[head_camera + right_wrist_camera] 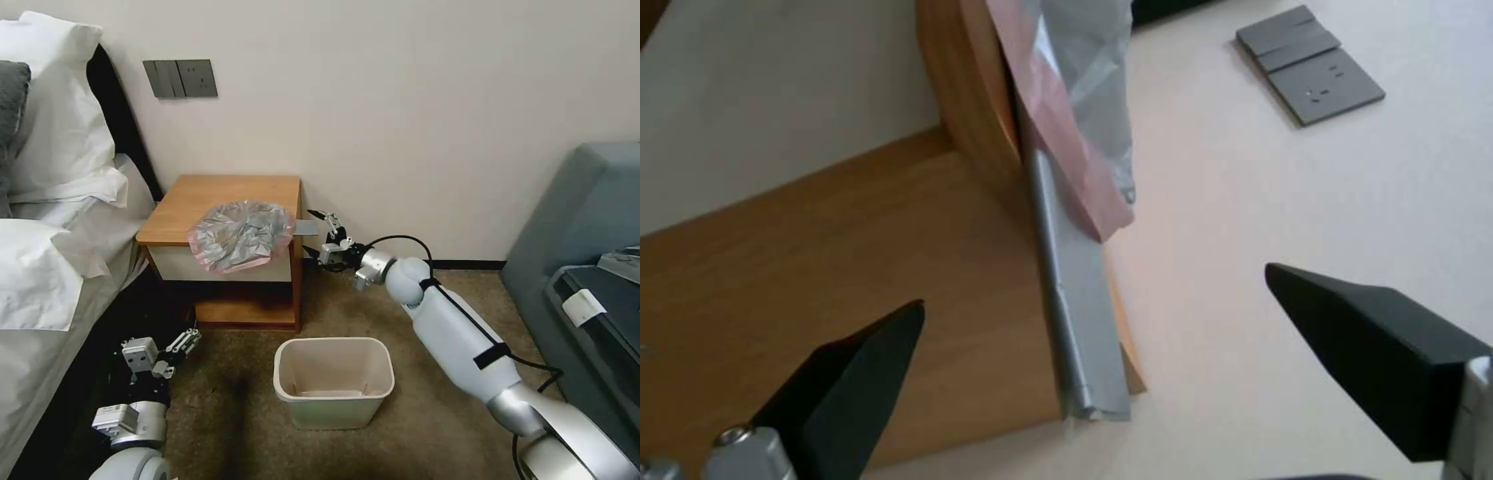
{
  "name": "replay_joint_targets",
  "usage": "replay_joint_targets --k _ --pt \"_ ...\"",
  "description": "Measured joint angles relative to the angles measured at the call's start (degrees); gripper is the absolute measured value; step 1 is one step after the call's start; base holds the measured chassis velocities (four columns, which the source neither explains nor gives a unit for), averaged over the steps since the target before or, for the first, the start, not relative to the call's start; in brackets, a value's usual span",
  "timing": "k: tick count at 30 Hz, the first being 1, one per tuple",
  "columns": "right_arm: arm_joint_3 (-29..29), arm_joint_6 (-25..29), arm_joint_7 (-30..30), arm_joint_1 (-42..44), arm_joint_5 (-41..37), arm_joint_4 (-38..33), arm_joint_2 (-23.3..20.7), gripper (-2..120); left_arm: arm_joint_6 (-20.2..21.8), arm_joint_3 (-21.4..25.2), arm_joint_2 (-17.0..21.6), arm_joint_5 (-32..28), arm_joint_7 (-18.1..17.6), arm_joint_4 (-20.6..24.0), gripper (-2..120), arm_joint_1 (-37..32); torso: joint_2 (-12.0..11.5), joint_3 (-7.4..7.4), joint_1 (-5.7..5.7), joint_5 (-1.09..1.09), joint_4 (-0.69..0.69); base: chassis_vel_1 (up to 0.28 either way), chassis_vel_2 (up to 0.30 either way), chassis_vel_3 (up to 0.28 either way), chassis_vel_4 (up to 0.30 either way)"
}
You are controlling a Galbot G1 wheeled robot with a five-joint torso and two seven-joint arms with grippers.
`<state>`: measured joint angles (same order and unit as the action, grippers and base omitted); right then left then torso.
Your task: Pick up the garbage bag from the table and place it over the trash can.
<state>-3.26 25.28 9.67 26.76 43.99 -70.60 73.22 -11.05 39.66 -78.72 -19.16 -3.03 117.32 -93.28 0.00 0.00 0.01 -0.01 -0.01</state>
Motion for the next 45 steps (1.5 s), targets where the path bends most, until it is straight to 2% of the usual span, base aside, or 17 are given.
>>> replay_joint_targets --k 2,6,9,10,17,18,21,22,28,37,41,44,45 --pt "-0.1 0.5 0.0 -0.4 0.4 0.6 0.3 89 0.1 -0.1 0.0 0.0 0.0 -0.2 100 0.1 0.0 0.00 0.00 0.00 0.01 0.000 0.000 0.000 0.000" --pt "-0.4 0.4 0.0 -0.4 0.0 0.6 0.1 82 0.2 -0.1 0.1 -0.1 -0.1 -0.4 100 0.5 0.0 -0.01 0.00 0.01 0.00 0.000 0.000 0.000 0.000" --pt "0.0 0.0 0.6 -0.4 0.0 0.2 0.4 65 0.1 0.0 0.2 0.4 -0.1 -1.2 99 1.1 0.0 -0.01 0.00 0.01 0.00 0.000 0.000 0.000 0.000" --pt "0.0 0.0 0.6 -0.4 0.0 0.2 0.4 65 0.1 0.0 0.2 0.4 -0.1 -1.2 99 1.1 0.0 -0.01 0.00 0.01 0.00 0.000 0.000 0.000 0.000" --pt "0.6 -0.2 0.8 0.9 0.0 -0.1 0.1 37 0.0 -0.1 0.2 0.4 -0.4 -1.6 100 1.2 0.0 -0.01 0.00 0.01 0.00 0.000 0.000 0.000 0.000" --pt "0.6 -0.2 0.8 0.9 0.0 -0.1 0.1 37 0.0 -0.1 0.2 0.4 -0.4 -1.6 100 1.2 0.0 -0.01 0.00 0.01 0.00 0.000 0.000 0.000 0.000" --pt "0.7 -0.3 0.9 1.3 -0.1 -0.4 0.5 22 0.0 -0.3 0.1 0.4 -0.5 -1.6 99 1.1 0.0 -0.01 -0.01 0.01 0.01 0.000 0.000 0.000 0.000" --pt "0.7 -0.3 0.9 1.3 -0.1 -0.4 0.5 22 0.0 -0.3 0.1 0.4 -0.5 -1.6 99 1.1 0.0 -0.01 -0.01 0.01 0.01 0.000 0.000 0.000 0.000" --pt "0.7 -0.4 1.0 1.4 -0.1 -0.9 0.9 0 0.0 -0.2 0.1 0.5 -0.7 -1.6 99 0.9 0.0 -0.01 0.00 0.01 0.01 0.000 0.000 0.000 0.000" --pt "0.5 -0.9 1.0 2.6 -1.1 -3.8 -1.0 0 0.0 0.2 0.2 0.5 -1.2 -1.7 99 0.7 0.0 -0.01 0.00 0.02 0.01 0.000 0.000 0.000 0.000" --pt "0.7 -3.0 1.2 5.3 -3.1 -9.2 -3.2 0 0.0 1.4 -0.1 0.0 -1.2 -2.2 99 1.0 0.0 -0.01 -0.01 0.02 0.01 0.000 0.000 0.000 0.000" --pt "1.6 -6.5 2.0 10.0 -6.5 -17.2 -6.1 0 0.0 3.2 -0.3 -1.8 -1.2 -2.5 99 1.5 0.0 -0.01 -0.01 0.02 0.00 0.000 0.000 0.000 0.000" --pt "1.6 -6.5 2.0 10.0 -6.5 -17.2 -6.1 0 0.0 3.2 -0.3 -1.8 -1.2 -2.5 99 1.5 0.0 -0.01 -0.01 0.02 0.00 0.000 0.000 0.000 0.000"
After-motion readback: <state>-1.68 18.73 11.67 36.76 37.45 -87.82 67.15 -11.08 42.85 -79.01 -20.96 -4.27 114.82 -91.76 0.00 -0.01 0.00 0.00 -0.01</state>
